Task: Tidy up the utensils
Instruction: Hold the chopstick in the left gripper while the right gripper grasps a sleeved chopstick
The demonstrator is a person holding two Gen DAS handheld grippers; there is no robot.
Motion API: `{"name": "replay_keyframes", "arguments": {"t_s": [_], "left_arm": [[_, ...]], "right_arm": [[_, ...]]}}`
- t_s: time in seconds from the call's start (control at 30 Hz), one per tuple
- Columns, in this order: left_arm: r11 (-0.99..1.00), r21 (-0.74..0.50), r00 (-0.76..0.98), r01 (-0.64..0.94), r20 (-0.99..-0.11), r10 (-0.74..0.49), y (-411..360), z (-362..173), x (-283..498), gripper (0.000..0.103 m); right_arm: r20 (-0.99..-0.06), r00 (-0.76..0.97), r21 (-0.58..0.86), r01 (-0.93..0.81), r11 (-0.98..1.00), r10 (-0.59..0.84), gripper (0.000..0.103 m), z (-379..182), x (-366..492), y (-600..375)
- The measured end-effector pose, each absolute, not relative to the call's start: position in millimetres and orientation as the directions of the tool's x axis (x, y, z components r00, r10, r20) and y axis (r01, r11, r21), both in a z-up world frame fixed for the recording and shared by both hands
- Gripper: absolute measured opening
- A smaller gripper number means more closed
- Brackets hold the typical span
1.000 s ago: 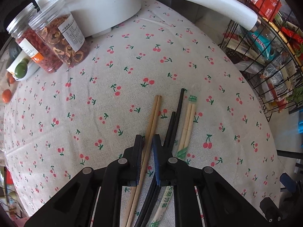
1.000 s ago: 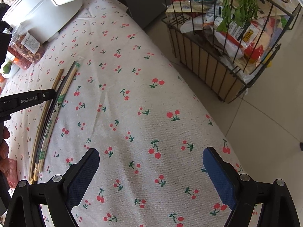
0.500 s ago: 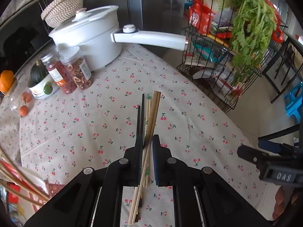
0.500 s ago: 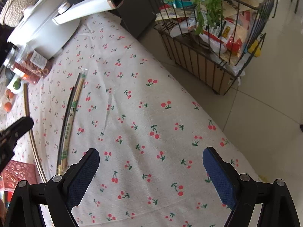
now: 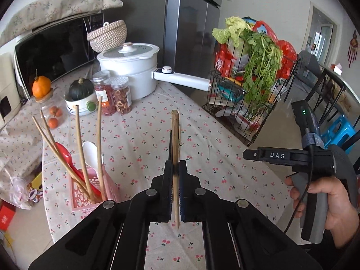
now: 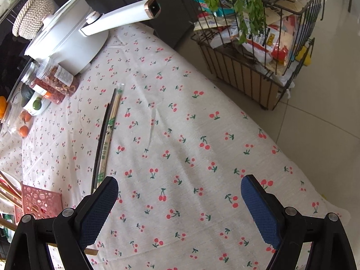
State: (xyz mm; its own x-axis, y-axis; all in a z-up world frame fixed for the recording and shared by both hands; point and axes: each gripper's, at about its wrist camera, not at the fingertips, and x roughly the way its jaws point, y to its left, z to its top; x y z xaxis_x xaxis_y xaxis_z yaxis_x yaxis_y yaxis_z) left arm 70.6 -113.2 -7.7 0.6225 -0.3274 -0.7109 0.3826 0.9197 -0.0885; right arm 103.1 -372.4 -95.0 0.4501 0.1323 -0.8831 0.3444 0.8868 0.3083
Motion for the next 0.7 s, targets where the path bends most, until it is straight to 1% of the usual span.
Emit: {"name": "replay_keyframes", "arguments": {"t_s": [0.13,0.3,0.37,0.47,0.53,0.57,0.6,0.63,0.7], "left_arm": [[0.919,-0.098,0.634,0.382,-0.695,-0.338,-97,-3,59,0.004],[0.906,-0.105,0.636,0.41,-0.679,-0.366,-81,0,45,0.004],[0.903,-0.103,0.642,0.417,-0.67,-0.373,-73,1,40,0.004],[0.902,-0.121,0.643,0.414,-0.663,-0.384,-59,0,37,0.004],[0.904,-0.133,0.639,0.406,-0.666,-0.385,-51,-2,38,0.004],[0.905,-0.137,0.638,0.402,-0.667,-0.384,-47,-4,38,0.004],[0.907,-0.14,0.637,0.397,-0.67,-0.382,-43,-5,38,0.004],[0.908,-0.142,0.636,0.394,-0.671,-0.381,-39,-6,37,0.004],[0.908,-0.145,0.635,0.392,-0.672,-0.381,-33,-6,36,0.004]], "right_arm": [[-0.879,0.456,0.302,0.306,0.903,0.139,0.092,-98,111,-360],[-0.879,0.459,0.253,0.221,0.942,0.128,0.092,-111,128,-335],[-0.881,0.451,0.257,0.2,0.945,0.145,0.092,-121,137,-325],[-0.877,0.448,0.275,0.172,0.946,0.173,0.089,-133,151,-312],[-0.866,0.465,0.282,0.153,0.947,0.183,0.086,-139,160,-306],[-0.862,0.472,0.284,0.144,0.948,0.186,0.082,-143,165,-303],[-0.862,0.471,0.284,0.139,0.949,0.19,0.076,-147,170,-300],[-0.862,0.466,0.294,0.137,0.946,0.2,0.072,-153,176,-299],[-0.859,0.454,0.329,0.139,0.934,0.235,0.058,-164,188,-297]]}}
